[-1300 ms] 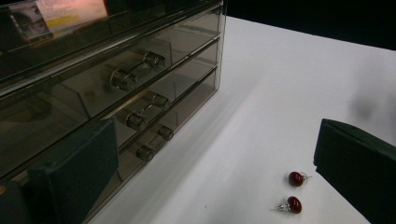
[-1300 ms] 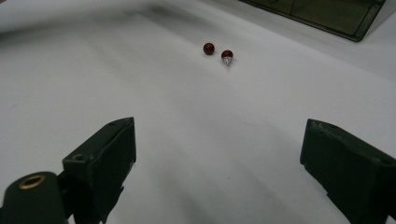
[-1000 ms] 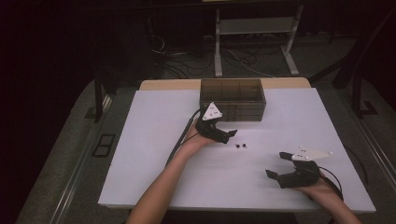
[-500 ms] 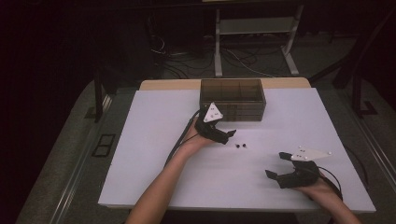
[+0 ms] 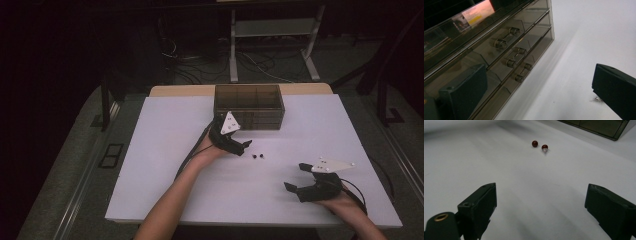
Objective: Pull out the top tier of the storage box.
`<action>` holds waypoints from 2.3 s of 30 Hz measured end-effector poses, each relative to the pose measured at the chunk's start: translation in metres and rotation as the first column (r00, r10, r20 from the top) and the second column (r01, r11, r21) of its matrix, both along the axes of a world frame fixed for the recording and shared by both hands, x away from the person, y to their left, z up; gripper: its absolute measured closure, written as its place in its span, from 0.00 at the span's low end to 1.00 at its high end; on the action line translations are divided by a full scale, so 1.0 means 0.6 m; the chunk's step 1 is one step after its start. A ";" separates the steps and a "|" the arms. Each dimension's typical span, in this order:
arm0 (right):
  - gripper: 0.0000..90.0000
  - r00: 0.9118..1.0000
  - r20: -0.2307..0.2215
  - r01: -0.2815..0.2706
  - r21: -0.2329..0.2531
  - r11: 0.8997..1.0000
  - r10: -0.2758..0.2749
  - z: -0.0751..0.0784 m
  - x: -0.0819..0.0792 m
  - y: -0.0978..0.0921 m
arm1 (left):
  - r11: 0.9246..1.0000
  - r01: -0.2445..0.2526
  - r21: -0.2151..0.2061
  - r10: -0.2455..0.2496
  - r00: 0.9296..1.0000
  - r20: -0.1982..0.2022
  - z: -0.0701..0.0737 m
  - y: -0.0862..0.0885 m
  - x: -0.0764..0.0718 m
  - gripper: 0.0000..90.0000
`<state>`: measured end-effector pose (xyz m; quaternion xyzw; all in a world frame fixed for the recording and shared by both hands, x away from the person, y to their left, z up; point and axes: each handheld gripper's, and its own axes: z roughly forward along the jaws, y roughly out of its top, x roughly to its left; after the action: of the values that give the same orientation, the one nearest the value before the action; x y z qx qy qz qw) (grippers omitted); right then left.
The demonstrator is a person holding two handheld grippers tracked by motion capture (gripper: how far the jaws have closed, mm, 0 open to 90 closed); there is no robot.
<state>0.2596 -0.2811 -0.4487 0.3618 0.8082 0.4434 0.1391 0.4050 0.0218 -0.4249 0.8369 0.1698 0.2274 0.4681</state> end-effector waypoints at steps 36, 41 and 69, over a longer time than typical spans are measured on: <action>0.11 1.000 -0.001 -0.004 -0.006 1.000 0.004 -0.001 0.000 0.001 | 0.980 -0.023 0.197 -0.017 0.980 0.198 -0.005 -0.013 -0.014 0.00; 0.11 1.000 -0.001 -0.005 -0.006 1.000 0.005 -0.001 0.000 0.001 | 0.976 -0.033 0.217 -0.017 0.974 0.225 -0.007 -0.015 -0.016 0.00; 0.11 1.000 0.001 -0.006 -0.008 1.000 0.006 -0.002 0.000 0.001 | 0.930 -0.076 0.361 -0.064 0.931 0.360 -0.015 -0.023 -0.027 0.00</action>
<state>0.2594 -0.2803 -0.4497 0.3588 0.8109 0.4409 0.1393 0.3890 0.0078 -0.4338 0.8520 0.0365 0.4085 0.3254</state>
